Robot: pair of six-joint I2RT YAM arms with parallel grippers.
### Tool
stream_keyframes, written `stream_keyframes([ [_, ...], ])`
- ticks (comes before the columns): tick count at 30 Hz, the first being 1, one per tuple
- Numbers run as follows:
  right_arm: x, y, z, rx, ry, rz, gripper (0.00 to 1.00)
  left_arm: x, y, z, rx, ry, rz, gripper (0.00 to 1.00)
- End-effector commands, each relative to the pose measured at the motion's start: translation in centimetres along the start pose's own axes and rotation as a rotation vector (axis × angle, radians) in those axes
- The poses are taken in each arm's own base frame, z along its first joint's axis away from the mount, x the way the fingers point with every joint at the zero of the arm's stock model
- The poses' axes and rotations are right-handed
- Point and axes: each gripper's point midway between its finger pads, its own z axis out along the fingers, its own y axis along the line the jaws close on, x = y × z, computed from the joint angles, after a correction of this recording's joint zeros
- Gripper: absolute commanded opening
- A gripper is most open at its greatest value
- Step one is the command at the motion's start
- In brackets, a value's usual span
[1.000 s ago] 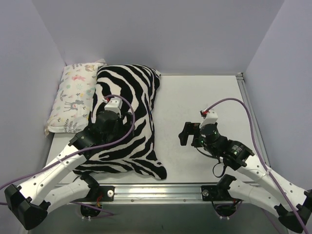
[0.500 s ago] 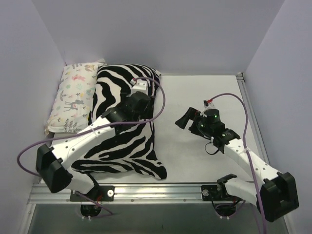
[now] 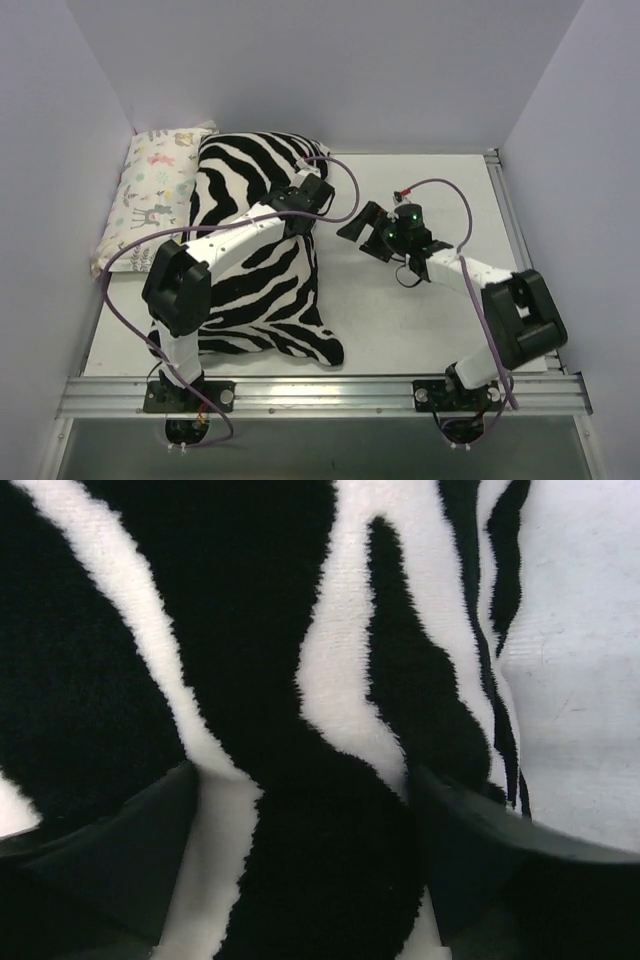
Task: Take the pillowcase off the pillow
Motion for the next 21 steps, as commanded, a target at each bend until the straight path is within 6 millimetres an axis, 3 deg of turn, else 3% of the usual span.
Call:
stream_keyframes([
  [1, -2.5, 4.2, 2.1, -0.153, -0.033, 0.012, 1.00, 1.4, 1.4, 0.8, -0.041, 0.065, 0.028, 0.74],
  [3, -2.2, 4.0, 3.5, -0.155, -0.017, 0.020, 1.00, 2.0, 2.1, 0.8, -0.040, 0.079, 0.006, 0.39],
  [4, -2.1, 3.8, 3.9, -0.150, -0.013, 0.025, 1.00, 2.0, 2.2, 0.5, -0.034, 0.075, -0.003, 0.06],
  [5, -2.1, 4.1, 4.3, -0.156, -0.008, 0.024, 1.00, 1.6, 2.4, -0.2, -0.022, 0.060, -0.013, 0.00],
  [12, -1.4, 3.6, 7.1, -0.205, -0.006, 0.085, 1.00, -1.6, 1.9, -5.1, 0.098, -0.042, -0.022, 0.00],
  [21, -1.3, 5.8, 7.3, -0.231, -0.080, 0.108, 1.00, -2.8, 0.9, -9.2, 0.223, -0.090, -0.041, 0.00],
])
